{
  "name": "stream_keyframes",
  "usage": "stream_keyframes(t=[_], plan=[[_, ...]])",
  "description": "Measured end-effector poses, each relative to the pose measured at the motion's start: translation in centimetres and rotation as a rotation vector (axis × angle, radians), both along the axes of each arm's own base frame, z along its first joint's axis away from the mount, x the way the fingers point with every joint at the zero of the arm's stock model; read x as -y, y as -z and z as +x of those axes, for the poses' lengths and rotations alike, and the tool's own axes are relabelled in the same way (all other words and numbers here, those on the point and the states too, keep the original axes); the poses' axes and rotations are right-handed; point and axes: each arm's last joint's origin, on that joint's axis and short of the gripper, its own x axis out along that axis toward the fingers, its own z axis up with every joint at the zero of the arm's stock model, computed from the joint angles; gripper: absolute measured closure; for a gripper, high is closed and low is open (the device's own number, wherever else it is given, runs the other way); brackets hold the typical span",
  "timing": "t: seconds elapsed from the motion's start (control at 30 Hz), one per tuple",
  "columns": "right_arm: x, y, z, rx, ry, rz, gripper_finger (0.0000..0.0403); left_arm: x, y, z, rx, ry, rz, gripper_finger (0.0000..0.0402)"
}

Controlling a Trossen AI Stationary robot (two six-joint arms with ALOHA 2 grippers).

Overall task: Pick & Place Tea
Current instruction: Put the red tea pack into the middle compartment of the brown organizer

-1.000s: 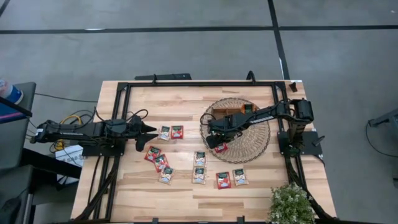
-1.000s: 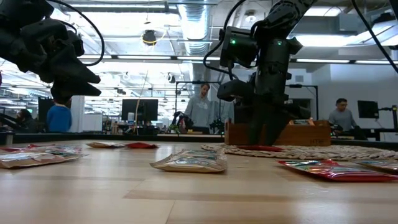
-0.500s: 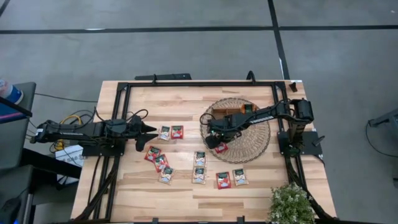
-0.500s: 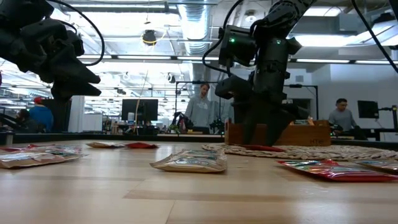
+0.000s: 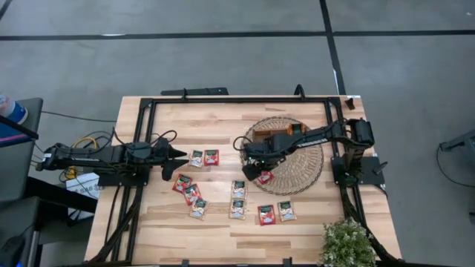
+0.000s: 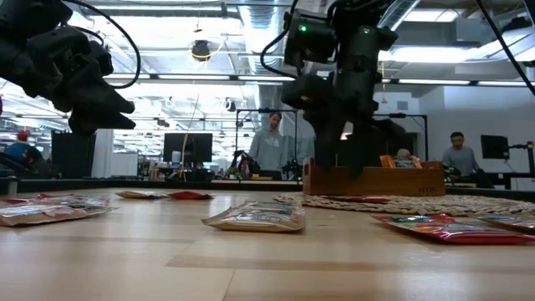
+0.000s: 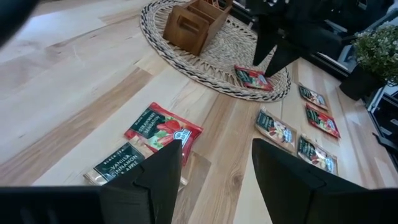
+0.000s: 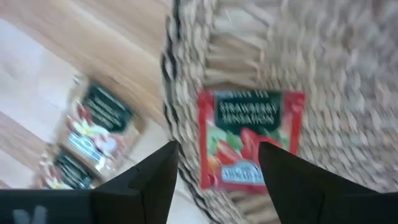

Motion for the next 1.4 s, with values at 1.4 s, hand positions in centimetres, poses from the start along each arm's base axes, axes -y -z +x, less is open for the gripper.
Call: stream_keyframes(t=[1.4], plan=[[-1.5, -0.2, -0.2, 0.012, -0.170, 0.047, 0.0097, 0.0, 0.0, 0.0, -0.003, 0.004, 0.008, 0.0214]])
